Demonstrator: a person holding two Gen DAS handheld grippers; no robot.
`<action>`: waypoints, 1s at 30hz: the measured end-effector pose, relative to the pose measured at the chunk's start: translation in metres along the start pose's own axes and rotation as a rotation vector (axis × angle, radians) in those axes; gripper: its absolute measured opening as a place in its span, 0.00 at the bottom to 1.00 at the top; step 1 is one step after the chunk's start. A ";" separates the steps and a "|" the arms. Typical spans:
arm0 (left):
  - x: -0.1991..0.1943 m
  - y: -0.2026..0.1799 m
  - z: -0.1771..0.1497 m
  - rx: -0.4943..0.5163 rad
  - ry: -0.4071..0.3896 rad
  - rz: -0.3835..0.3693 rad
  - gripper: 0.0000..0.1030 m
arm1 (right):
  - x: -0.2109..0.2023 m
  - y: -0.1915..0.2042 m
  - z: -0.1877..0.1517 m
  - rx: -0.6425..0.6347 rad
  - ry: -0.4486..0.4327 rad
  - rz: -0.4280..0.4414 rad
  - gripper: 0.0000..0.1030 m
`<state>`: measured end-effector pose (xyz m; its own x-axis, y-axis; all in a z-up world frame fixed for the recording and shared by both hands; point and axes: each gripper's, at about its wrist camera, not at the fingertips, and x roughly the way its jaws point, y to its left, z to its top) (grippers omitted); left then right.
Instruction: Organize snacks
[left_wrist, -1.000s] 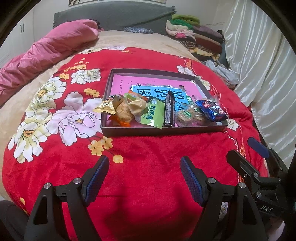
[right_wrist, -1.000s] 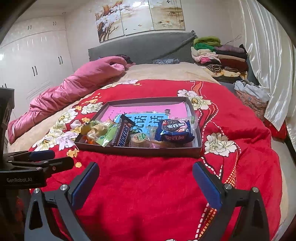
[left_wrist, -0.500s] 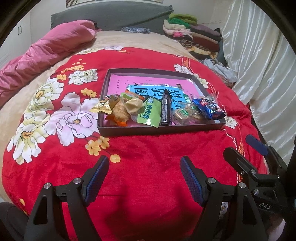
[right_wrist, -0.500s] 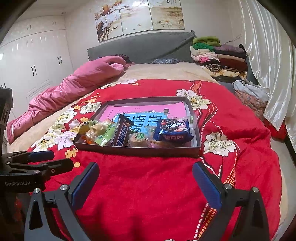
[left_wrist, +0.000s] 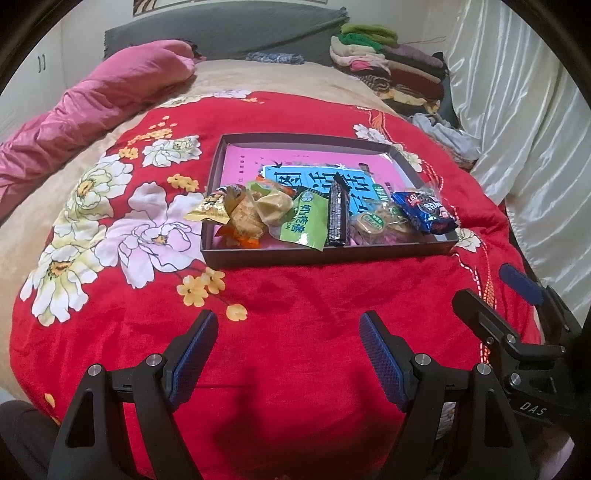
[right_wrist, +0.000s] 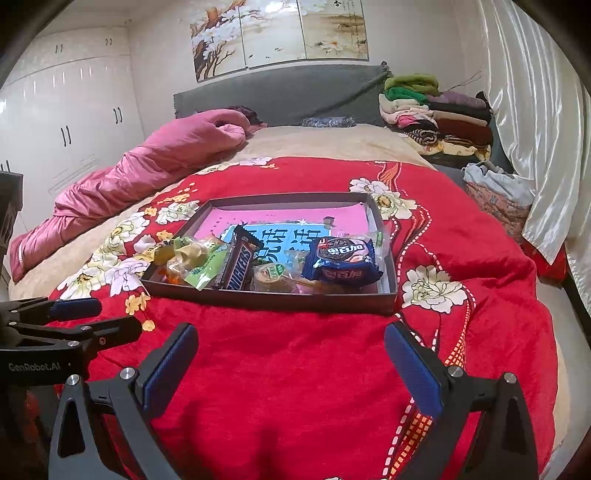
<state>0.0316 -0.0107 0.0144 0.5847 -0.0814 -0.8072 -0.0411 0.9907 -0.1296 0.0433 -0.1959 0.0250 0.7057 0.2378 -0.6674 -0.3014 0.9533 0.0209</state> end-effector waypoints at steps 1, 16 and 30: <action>0.000 0.000 0.000 0.000 0.001 0.000 0.78 | 0.000 -0.001 0.000 0.000 -0.001 -0.001 0.99; -0.002 0.000 -0.002 0.005 0.007 0.002 0.78 | -0.001 -0.003 0.000 -0.009 -0.006 -0.018 0.99; -0.001 0.003 0.002 -0.012 -0.006 -0.025 0.78 | 0.002 -0.007 0.001 -0.018 -0.015 -0.043 0.99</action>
<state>0.0326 -0.0077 0.0157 0.5901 -0.1055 -0.8004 -0.0361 0.9870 -0.1567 0.0470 -0.2021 0.0244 0.7277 0.1994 -0.6563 -0.2817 0.9593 -0.0209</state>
